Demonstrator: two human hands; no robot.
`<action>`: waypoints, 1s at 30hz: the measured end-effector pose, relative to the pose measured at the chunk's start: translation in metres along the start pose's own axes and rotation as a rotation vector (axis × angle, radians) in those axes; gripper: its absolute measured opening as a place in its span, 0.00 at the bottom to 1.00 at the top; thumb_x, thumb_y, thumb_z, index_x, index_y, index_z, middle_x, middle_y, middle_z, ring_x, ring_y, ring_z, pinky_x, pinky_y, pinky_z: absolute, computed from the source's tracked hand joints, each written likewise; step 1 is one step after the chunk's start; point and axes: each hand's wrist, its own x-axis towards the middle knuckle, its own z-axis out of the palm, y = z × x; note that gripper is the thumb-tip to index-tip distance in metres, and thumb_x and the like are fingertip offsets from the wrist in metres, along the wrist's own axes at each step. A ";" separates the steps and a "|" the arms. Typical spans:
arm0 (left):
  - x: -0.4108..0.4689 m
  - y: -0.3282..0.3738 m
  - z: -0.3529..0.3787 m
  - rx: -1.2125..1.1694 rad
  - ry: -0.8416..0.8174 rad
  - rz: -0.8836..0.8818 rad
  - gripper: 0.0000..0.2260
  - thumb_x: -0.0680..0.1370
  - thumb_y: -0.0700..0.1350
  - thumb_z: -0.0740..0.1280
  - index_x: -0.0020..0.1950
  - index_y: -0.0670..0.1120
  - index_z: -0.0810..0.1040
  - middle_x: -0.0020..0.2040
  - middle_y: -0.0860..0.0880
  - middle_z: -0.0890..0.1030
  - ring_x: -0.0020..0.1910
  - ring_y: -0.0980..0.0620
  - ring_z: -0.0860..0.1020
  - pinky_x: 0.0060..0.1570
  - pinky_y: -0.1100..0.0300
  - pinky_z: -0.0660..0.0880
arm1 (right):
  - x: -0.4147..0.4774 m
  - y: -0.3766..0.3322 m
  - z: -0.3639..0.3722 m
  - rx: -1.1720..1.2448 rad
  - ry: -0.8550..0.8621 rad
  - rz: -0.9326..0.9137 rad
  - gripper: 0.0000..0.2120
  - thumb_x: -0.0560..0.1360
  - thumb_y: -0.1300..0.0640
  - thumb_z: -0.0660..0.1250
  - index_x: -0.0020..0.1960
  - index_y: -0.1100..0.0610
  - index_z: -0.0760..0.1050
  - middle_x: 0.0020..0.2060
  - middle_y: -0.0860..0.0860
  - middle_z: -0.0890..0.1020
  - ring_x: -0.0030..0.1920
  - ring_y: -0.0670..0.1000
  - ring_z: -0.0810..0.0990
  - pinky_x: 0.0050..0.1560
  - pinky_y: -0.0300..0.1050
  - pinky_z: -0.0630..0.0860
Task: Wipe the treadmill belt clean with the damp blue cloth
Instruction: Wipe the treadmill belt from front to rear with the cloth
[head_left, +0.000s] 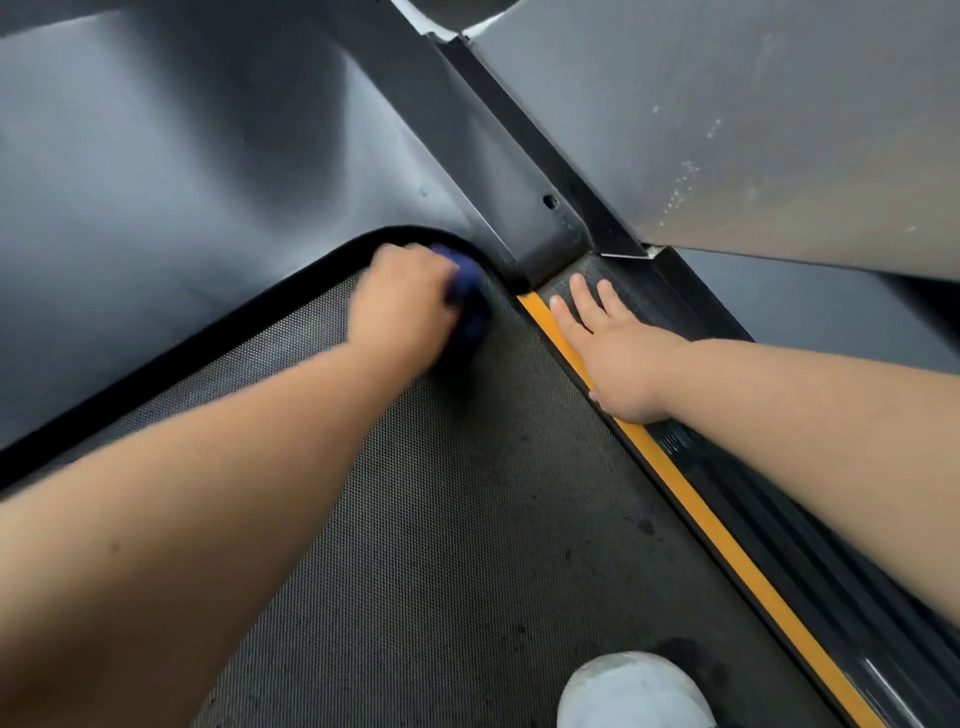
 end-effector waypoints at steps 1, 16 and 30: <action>0.011 -0.015 -0.005 -0.002 0.066 -0.151 0.10 0.73 0.47 0.66 0.52 0.45 0.79 0.51 0.42 0.78 0.53 0.38 0.73 0.50 0.48 0.73 | 0.001 0.001 0.001 0.008 0.005 -0.001 0.48 0.76 0.66 0.63 0.73 0.55 0.25 0.72 0.55 0.26 0.74 0.61 0.31 0.72 0.57 0.61; 0.014 -0.013 0.003 -0.019 0.054 -0.115 0.06 0.73 0.46 0.65 0.47 0.47 0.79 0.49 0.41 0.79 0.50 0.38 0.76 0.45 0.49 0.73 | -0.001 0.011 0.000 0.071 0.051 -0.059 0.46 0.77 0.59 0.65 0.75 0.52 0.29 0.74 0.52 0.29 0.75 0.57 0.33 0.73 0.54 0.55; 0.019 -0.034 -0.002 -0.027 -0.153 0.183 0.08 0.76 0.47 0.64 0.55 0.52 0.76 0.55 0.44 0.78 0.55 0.41 0.76 0.50 0.48 0.76 | -0.001 0.012 -0.003 0.079 0.026 -0.051 0.48 0.77 0.56 0.66 0.75 0.49 0.29 0.73 0.50 0.28 0.75 0.55 0.32 0.72 0.55 0.58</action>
